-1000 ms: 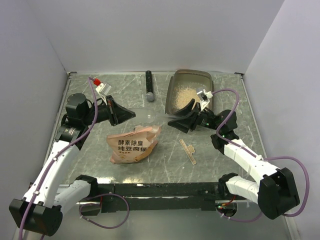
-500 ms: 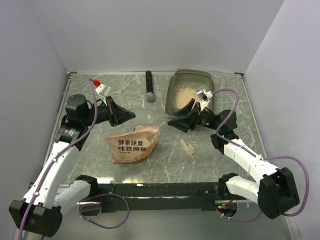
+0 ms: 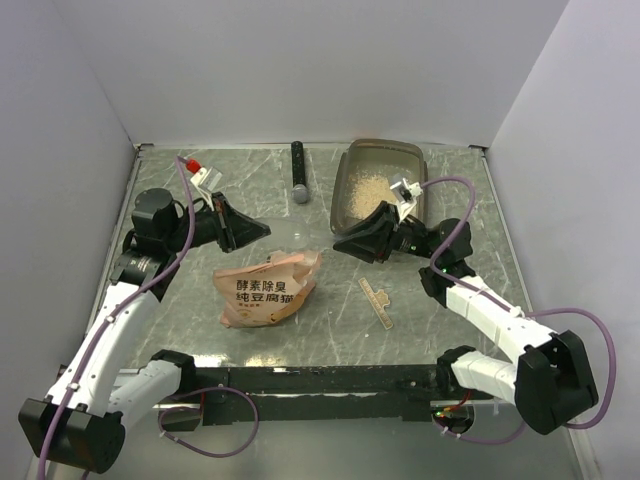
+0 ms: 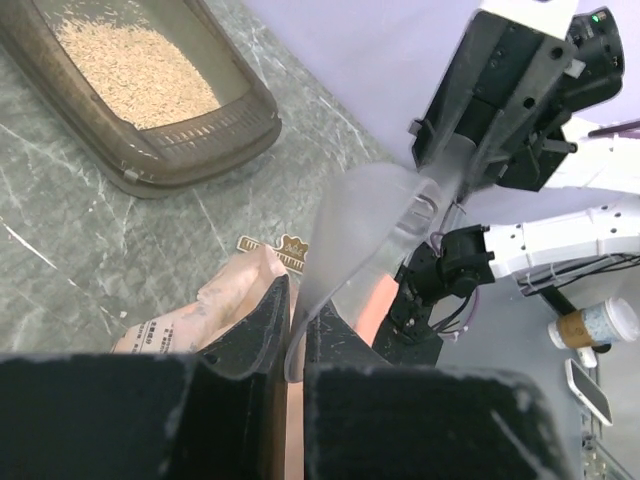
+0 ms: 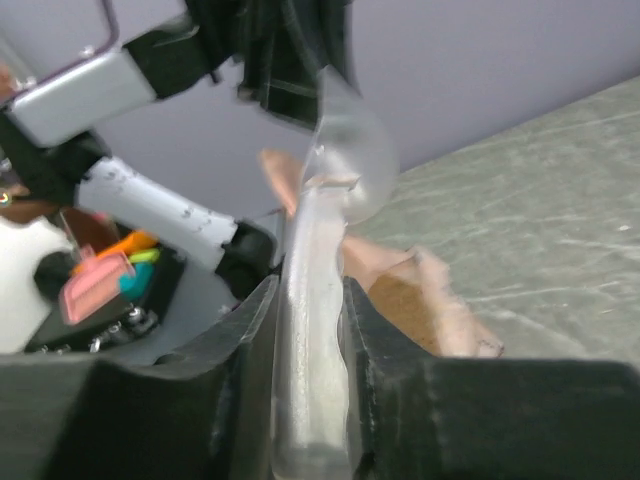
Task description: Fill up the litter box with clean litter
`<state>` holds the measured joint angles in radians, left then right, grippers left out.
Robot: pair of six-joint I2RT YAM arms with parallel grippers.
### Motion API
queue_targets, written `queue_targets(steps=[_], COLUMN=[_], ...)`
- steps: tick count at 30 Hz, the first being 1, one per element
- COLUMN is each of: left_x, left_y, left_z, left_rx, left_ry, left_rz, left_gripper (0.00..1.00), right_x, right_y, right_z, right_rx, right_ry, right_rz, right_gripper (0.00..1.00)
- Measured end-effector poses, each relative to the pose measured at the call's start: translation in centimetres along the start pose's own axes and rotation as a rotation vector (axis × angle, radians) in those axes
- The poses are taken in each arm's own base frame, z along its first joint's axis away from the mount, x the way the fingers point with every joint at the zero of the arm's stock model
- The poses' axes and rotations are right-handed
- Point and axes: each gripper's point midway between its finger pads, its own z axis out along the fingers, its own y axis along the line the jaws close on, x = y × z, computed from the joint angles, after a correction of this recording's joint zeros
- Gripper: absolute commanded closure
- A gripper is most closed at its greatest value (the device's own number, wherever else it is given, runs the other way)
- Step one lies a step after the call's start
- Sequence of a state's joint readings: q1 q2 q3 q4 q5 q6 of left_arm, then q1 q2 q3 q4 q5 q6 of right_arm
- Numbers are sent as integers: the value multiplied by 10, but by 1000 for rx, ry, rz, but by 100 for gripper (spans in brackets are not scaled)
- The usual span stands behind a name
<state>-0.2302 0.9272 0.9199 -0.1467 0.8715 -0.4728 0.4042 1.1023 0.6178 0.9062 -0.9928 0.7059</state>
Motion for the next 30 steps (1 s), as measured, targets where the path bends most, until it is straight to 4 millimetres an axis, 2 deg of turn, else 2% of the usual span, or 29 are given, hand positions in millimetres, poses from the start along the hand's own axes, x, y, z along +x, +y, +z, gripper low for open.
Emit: queue_targets(steps=[1,2,4,5,8,10,11,12,14,17,24,27,30], left_x=[0,0,-1,-1,0,3,5,7,9,9,16,24,35], left_y=[1,2,1,2,3,4,3,3,1,-1,-12,-20,-33], left_z=[0,0,0,0,0,0,-1,-2,-4,-8,-18,-19,-22], left_rx=[-3,-4,-3,-3,-6,-4,-3,0,1,-1,4,22,54], left_ry=[0,1,-2,-3,1,13,25,36,51,60,72,89,106], left_rz=[-3,-6,-1,1,12,32,36,41,66,121,237,313,403], left_gripper=[99,90,78,65,48,43,35,32,26,21,17,16,13], right_x=[1,1,1,1,-2,-3,-5,-8,-19,-36,-68,-67,-49], right_y=[3,4,4,4,3,1,0,0,2,9,15,10,3], right_z=[0,1,1,1,2,2,3,3,5,5,-4,-11,-20], right_rx=[-13,-17,-15,-15,-6,9,17,27,48,85,259,335,386], right_ry=[8,6,6,6,-2,4,7,12,13,7,46,92,160], right_rz=[6,4,3,2,-11,-9,-9,-8,-26,-57,-86,-68,-25], right_gripper=[100,100,100,100,100,100,100,100,100,100,100,100,100])
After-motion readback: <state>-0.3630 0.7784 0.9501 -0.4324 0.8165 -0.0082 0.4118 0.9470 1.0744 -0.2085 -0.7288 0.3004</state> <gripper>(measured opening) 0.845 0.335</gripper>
